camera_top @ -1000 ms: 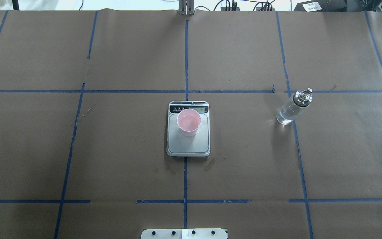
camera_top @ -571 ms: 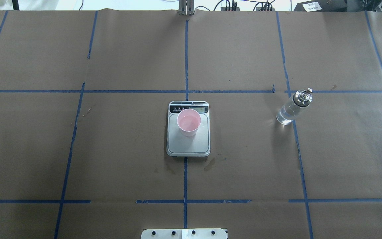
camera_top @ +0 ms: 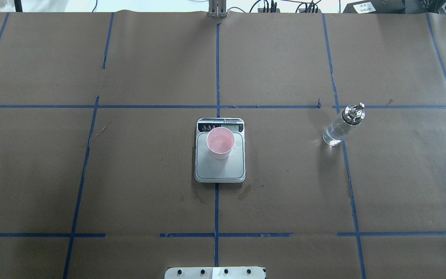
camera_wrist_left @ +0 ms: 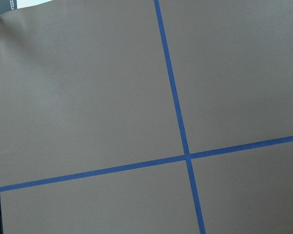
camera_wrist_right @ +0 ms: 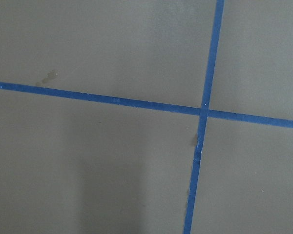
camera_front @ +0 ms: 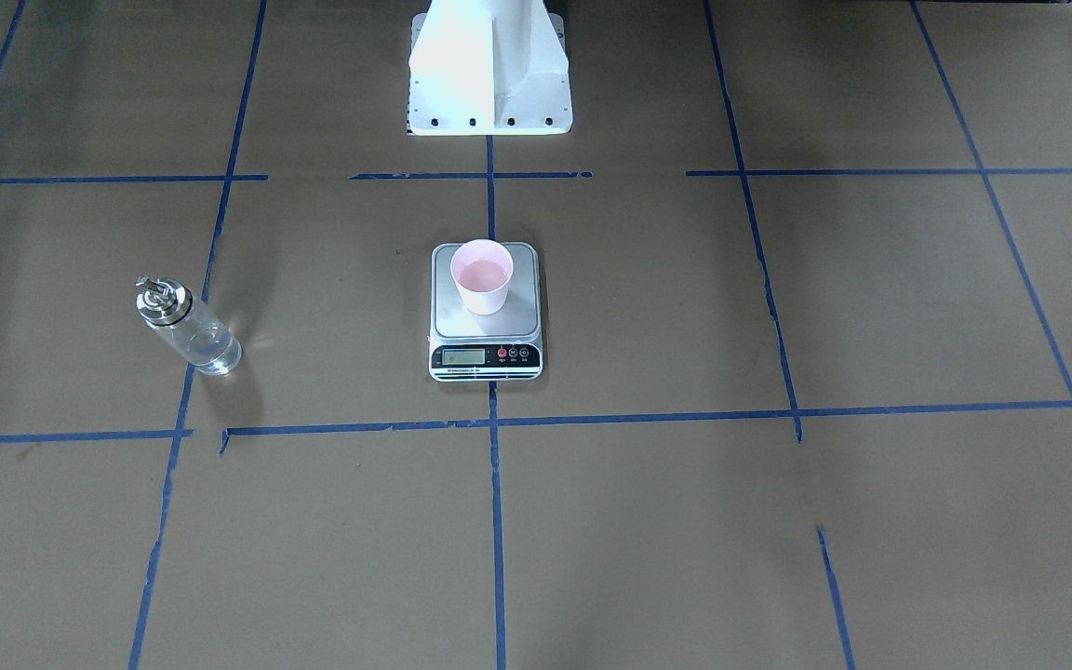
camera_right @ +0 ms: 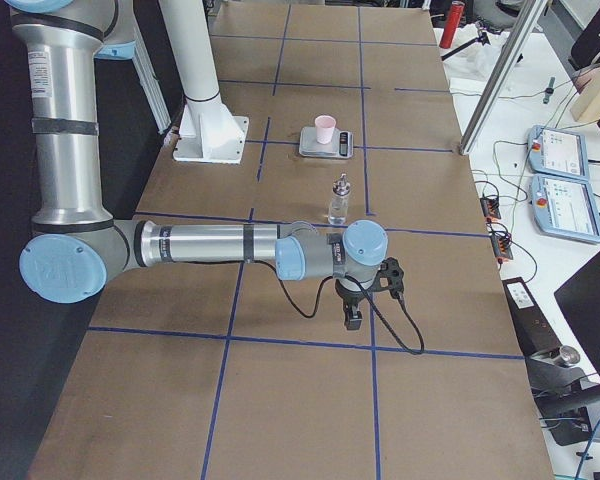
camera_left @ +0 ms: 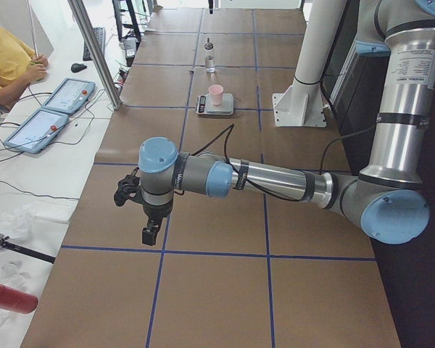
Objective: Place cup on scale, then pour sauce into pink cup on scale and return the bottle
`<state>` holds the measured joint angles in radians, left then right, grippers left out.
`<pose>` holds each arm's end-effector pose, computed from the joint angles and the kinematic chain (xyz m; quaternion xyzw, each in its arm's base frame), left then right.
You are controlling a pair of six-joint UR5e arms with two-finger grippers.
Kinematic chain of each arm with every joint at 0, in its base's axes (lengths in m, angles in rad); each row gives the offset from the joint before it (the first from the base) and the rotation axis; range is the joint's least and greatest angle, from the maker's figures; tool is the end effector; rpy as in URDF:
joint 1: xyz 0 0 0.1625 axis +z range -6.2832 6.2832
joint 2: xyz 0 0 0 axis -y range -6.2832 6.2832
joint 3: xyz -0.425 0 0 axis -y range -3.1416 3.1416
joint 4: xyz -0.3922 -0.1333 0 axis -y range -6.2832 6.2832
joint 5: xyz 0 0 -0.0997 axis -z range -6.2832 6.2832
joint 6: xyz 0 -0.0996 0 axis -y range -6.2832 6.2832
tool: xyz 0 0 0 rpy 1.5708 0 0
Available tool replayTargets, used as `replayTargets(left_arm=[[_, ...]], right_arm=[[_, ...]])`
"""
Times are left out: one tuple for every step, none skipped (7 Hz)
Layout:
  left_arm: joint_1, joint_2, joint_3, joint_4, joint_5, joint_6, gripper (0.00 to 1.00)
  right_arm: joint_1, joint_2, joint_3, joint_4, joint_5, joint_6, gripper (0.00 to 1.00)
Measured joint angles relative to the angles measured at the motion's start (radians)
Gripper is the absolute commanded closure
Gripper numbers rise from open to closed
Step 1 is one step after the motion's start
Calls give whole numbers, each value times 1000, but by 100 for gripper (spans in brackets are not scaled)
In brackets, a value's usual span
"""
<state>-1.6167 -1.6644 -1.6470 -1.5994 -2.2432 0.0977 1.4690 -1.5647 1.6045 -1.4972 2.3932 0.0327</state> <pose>-0.0959 -0.5355 0.5761 0.1168 0.3207 0.0570 0.9382 0.0091 -0.5047 0.6279 0.0250 -0.4017 -0.0542 0.9138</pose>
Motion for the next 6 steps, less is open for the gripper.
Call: replayTargets(left_arm=[[4, 0, -1, 0, 0, 0, 0], [8, 0, 0, 0, 0, 0, 0], [12, 0, 0, 0, 0, 0, 0], [16, 0, 0, 0, 0, 0, 0], [17, 0, 0, 0, 1, -1, 0], [18, 0, 0, 0, 1, -1, 0]], right_arm=[[5, 0, 0, -13, 19, 4, 0], [11, 0, 0, -28, 46, 11, 0], [14, 0, 0, -35, 61, 29, 0], [15, 0, 1, -34, 63, 48, 0], [15, -2, 2, -31, 61, 57, 0], [16, -2, 3, -28, 60, 61, 0]])
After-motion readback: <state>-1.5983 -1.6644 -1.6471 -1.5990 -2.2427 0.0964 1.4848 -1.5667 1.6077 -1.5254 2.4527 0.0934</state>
